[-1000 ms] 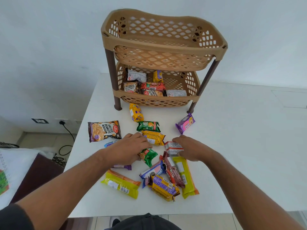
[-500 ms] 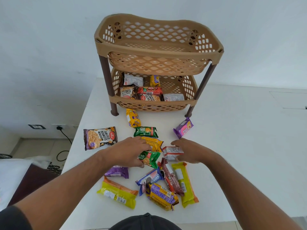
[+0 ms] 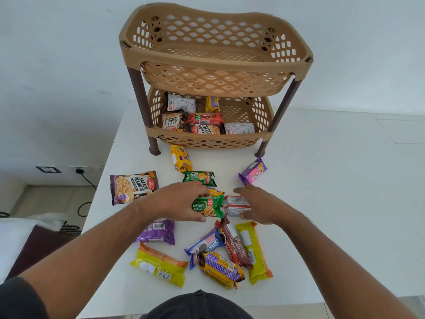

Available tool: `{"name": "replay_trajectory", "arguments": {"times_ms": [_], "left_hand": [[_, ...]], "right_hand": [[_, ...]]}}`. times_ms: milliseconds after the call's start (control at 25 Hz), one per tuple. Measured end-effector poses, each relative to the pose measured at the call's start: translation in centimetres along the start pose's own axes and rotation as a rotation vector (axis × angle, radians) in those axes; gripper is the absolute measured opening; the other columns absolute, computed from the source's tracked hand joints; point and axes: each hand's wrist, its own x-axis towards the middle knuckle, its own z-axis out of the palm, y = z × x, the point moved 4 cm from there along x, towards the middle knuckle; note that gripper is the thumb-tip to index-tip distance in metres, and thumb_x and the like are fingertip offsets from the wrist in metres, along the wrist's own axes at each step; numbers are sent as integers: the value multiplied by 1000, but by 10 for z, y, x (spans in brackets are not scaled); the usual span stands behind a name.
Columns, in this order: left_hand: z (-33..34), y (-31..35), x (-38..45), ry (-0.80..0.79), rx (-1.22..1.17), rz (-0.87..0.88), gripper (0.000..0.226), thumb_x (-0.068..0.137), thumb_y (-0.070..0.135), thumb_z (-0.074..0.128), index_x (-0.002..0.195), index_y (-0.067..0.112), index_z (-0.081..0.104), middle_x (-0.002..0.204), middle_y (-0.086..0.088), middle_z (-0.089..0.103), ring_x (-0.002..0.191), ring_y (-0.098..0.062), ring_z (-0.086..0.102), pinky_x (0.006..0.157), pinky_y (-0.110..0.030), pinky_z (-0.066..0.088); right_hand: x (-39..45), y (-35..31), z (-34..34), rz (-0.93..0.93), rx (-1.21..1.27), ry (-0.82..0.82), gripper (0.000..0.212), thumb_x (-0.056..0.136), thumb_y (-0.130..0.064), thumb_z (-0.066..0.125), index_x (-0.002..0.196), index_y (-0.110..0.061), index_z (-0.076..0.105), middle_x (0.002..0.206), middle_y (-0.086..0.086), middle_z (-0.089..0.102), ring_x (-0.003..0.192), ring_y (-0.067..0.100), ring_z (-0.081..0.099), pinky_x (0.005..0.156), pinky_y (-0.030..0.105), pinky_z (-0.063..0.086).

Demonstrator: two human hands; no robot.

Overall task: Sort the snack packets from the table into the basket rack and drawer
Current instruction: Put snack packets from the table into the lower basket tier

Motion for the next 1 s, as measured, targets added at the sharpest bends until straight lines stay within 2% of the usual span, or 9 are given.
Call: {"name": "replay_trajectory", "arguments": {"times_ms": [120,240,320,400,560,720,920,1000], "left_hand": [[1,2,3,-1,-6,-6,74,86,61,68,146,24,43,132,6,50,115,-11,50,94,-27,44],[5,3,4,-10,-11,-15,75,86,63,68,145,25,43,132,7,50,114,-10,50,94,-28,45],[8,4,4,-13,-19,-21,75,85,65,68,144,26,44,132,7,51,114,-11,52,94,-31,48],[11,4,4,-8,-14,-30,76,83,67,67,143,26,44,132,7,52,114,-11,53,94,-33,49],[13,7,7,20,-12,-64,78,82,71,65,142,26,45,130,7,53,111,-12,53,92,-33,49],[10,13,12,62,-74,-102,76,82,71,65,139,26,47,126,8,54,106,-11,54,91,-33,49],[-1,21,27,131,-264,-151,61,79,69,70,121,26,58,107,9,61,90,-8,60,79,-37,55],[-12,24,36,185,-360,-190,55,80,66,71,115,25,60,99,9,64,85,-8,62,75,-39,57]], "right_hand": [[-13,-2,-5,77,11,100,84,87,-40,73,154,-20,27,147,4,39,132,23,44,104,39,46],[-31,-8,-7,180,23,171,67,88,-46,70,138,-15,38,130,5,45,116,22,52,90,33,49],[-44,-12,-3,272,42,119,58,90,-51,64,127,-13,40,122,5,49,104,21,55,80,32,49],[-57,-15,8,361,85,-16,60,92,-56,58,126,-11,38,119,6,54,95,21,55,74,33,45],[-77,-22,32,467,191,-153,51,92,-55,55,114,-14,35,102,2,55,91,22,58,67,34,42],[-85,-28,45,530,196,-147,49,93,-51,54,117,-12,39,114,6,58,89,22,53,70,34,41],[-85,-26,48,561,227,-88,40,88,-44,57,109,-16,39,88,-4,55,83,19,58,58,29,40],[-83,-22,45,565,228,-102,42,86,-45,58,111,-17,41,86,-4,56,83,17,59,60,29,43]]}}
